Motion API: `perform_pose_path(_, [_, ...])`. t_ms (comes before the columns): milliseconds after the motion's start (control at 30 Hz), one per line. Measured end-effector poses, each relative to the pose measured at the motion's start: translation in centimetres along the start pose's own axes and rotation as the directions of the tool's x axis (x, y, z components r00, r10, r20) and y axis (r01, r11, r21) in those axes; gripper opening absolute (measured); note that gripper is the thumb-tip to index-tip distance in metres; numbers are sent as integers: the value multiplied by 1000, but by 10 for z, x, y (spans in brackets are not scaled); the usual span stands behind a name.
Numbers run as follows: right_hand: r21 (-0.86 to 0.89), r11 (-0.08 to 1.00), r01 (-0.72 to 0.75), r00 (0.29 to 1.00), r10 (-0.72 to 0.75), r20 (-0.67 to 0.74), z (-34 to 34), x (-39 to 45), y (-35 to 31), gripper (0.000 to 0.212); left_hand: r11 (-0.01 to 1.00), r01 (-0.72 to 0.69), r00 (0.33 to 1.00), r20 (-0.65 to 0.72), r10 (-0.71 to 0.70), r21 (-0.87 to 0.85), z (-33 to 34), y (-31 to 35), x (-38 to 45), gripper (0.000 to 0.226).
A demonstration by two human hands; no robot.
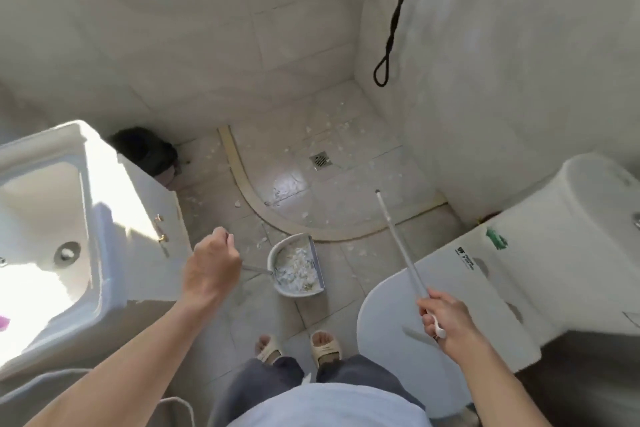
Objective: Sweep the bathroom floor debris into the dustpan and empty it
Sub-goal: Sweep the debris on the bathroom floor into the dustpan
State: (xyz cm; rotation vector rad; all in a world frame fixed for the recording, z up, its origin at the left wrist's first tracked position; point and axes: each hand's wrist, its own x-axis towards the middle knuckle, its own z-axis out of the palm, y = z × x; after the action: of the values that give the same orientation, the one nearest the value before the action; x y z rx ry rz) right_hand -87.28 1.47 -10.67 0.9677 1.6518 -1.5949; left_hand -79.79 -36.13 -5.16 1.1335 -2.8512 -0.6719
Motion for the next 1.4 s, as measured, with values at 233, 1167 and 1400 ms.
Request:
perform_pose_path(233, [163,987,8,993,12,-121,17,-7,9,20,985,-164,986,49,161,56,4,46,56,28])
perform_pose_path(1167, [107,988,-114,951,139,-278,-8,162,-119,19,996,-7,999,32,5,85,17,56,114,25])
perform_pose_path(1400, [-231,949,-212,957,153,-248,66,133,-63,16,988,55,997,48,-63,146,15,24,101,28])
